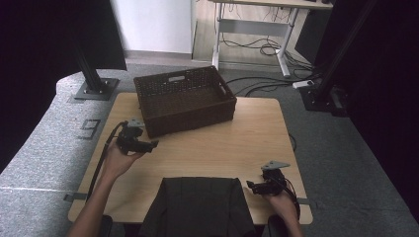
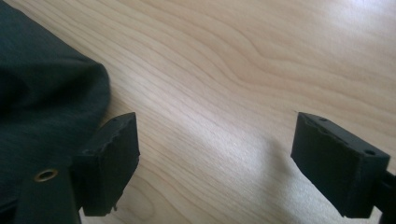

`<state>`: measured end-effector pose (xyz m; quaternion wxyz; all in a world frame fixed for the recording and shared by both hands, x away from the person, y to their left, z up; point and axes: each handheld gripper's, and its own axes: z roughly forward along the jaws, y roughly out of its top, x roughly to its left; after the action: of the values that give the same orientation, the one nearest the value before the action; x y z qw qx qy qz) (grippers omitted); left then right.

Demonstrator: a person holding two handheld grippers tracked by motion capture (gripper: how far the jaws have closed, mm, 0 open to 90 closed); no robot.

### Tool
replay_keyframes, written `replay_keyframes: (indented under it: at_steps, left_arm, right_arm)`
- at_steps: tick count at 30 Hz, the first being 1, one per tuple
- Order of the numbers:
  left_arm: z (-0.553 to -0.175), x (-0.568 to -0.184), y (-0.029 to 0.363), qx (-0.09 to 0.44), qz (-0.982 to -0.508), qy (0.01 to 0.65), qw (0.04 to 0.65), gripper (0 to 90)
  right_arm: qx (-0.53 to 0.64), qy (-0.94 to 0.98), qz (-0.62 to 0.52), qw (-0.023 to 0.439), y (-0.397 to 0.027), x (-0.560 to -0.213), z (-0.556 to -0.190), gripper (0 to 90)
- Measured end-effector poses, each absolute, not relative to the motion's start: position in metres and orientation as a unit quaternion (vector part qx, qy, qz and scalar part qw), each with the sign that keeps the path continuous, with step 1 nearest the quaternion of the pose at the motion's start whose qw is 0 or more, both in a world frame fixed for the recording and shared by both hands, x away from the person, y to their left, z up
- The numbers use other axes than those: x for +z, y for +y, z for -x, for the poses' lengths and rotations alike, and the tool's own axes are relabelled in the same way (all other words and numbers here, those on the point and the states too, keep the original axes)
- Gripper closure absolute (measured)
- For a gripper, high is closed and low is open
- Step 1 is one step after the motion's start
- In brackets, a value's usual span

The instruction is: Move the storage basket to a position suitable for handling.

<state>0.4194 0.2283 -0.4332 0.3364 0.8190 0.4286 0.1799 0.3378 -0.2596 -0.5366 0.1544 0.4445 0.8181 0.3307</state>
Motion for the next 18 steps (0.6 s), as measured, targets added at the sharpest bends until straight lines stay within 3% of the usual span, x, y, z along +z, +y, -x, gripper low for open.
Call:
replay_keyframes:
  at_steps: [10, 15, 18]
  left_arm:
    - [-0.461, -0.402, 0.228, 0.193, -0.805, 0.447, 0.339, 26.5]
    - [-0.481, -0.397, 0.231, 0.202, -0.800, 0.462, 0.324, 28.5]
    - [-0.488, -0.397, 0.232, 0.208, -0.797, 0.469, 0.318, 30.5]
  right_arm:
    - [0.324, 0.812, -0.452, 0.176, -0.267, -0.549, -0.339, 12.7]
    - [0.337, 0.796, -0.465, 0.192, -0.265, -0.557, -0.338, 0.0]
    - [0.338, 0.794, -0.467, 0.194, -0.265, -0.558, -0.338, 0.0]
